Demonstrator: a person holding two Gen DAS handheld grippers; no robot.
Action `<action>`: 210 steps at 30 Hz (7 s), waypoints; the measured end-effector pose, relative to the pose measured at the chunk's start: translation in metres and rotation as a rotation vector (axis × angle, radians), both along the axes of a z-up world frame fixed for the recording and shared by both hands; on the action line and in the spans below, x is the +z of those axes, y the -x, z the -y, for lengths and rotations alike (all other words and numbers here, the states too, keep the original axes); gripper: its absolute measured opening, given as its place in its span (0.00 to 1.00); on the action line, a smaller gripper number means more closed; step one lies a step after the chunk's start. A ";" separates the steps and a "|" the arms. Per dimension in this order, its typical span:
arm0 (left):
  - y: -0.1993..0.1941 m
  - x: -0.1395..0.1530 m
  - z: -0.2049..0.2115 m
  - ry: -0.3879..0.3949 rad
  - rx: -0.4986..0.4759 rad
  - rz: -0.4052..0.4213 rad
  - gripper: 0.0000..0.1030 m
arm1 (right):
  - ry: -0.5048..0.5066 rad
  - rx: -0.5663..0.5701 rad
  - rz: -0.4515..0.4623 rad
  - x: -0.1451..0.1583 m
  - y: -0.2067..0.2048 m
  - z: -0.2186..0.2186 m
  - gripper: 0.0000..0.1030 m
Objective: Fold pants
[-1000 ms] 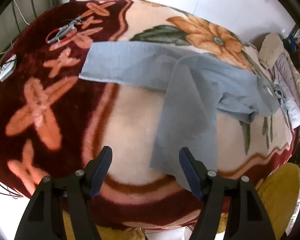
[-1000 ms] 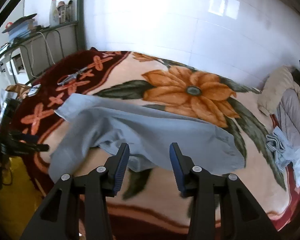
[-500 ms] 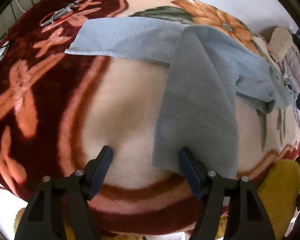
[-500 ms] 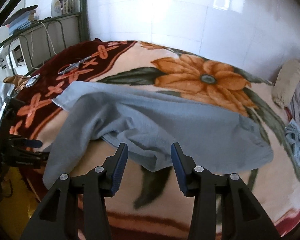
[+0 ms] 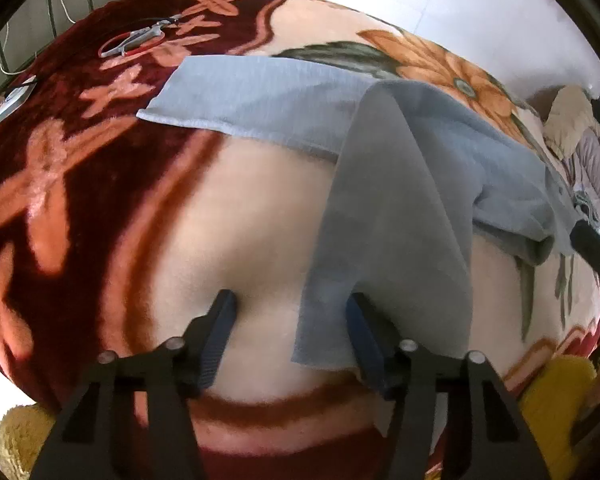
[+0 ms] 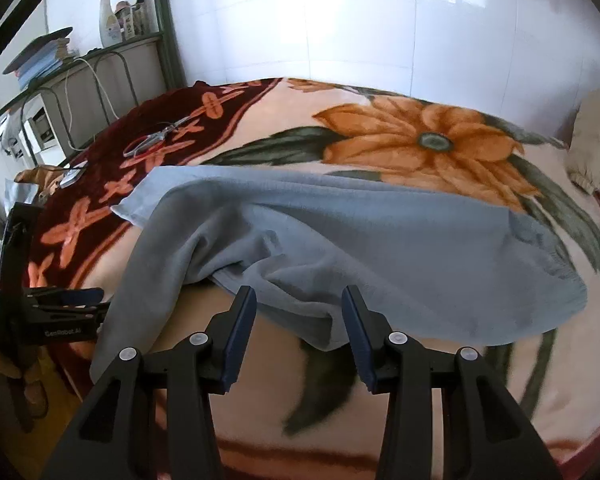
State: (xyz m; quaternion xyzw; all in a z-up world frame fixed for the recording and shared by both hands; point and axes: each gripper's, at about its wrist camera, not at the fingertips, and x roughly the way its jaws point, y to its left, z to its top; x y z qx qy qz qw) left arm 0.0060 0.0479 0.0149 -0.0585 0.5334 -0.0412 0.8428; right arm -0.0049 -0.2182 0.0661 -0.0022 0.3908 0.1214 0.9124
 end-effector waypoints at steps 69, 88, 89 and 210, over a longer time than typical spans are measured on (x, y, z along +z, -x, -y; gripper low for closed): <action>-0.153 0.058 -0.069 -0.091 -0.015 0.190 0.02 | 0.168 0.486 -0.290 -0.040 -0.205 -0.043 0.03; -0.237 0.030 -0.054 -0.230 -0.039 0.130 0.02 | 0.183 0.272 -0.168 -0.063 -0.231 -0.033 0.03; -0.239 0.023 -0.055 -0.232 -0.038 0.115 0.03 | 0.183 0.267 -0.155 -0.063 -0.230 -0.032 0.03; -0.130 0.012 -0.012 -0.045 -0.058 0.031 0.52 | -0.132 -0.267 -0.170 -0.045 0.016 0.021 0.05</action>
